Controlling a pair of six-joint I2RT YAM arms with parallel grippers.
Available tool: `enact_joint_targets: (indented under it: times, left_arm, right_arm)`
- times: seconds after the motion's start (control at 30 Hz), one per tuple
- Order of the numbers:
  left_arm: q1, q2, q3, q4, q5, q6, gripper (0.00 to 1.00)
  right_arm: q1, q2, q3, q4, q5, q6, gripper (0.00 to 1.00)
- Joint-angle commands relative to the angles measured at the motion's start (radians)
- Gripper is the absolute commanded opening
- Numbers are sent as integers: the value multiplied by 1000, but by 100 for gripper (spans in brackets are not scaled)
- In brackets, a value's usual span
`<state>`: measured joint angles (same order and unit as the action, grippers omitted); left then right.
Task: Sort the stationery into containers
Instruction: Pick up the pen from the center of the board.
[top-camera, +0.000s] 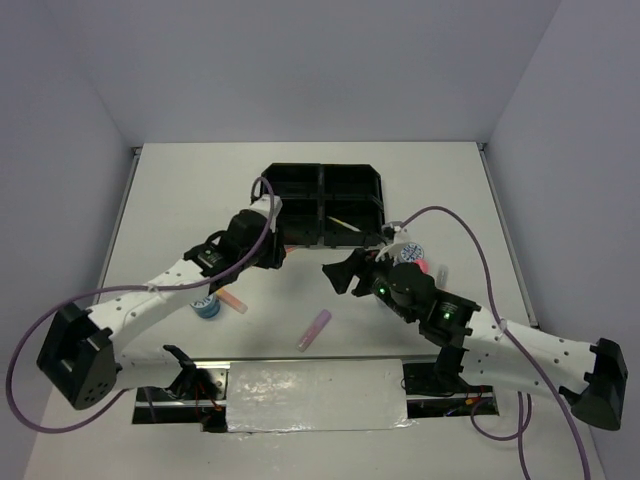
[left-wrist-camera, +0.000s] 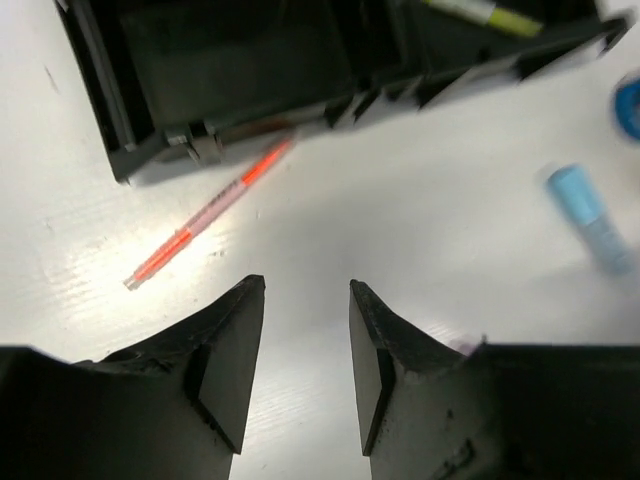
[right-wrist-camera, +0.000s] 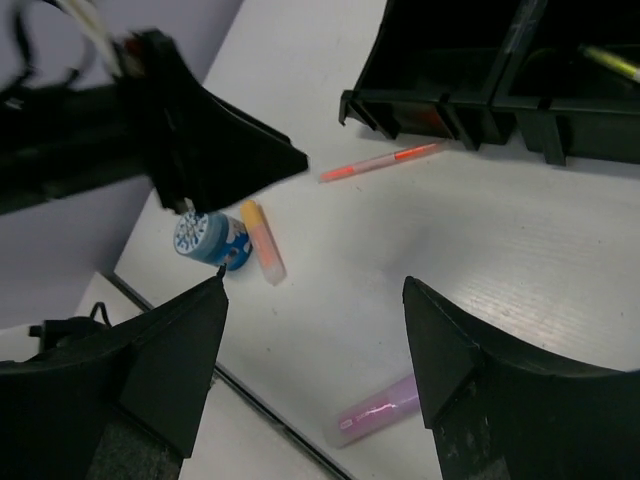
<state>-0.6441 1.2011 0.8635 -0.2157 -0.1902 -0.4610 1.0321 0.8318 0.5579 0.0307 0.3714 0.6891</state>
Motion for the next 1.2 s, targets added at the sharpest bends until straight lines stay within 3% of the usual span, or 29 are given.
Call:
enact_joint_targets:
  times: [0.0, 0.4, 1.17]
  left_arm:
    - [6, 53, 0, 136, 60, 110, 52]
    - [73, 299, 35, 206, 112, 220, 62]
    - [135, 413, -21, 300, 89, 255, 63]
  right_arm:
    - [-12, -89, -26, -46, 21, -16, 78]
    - [-21, -250, -78, -124, 32, -54, 82]
    - [-30, -160, -47, -92, -14, -95, 84]
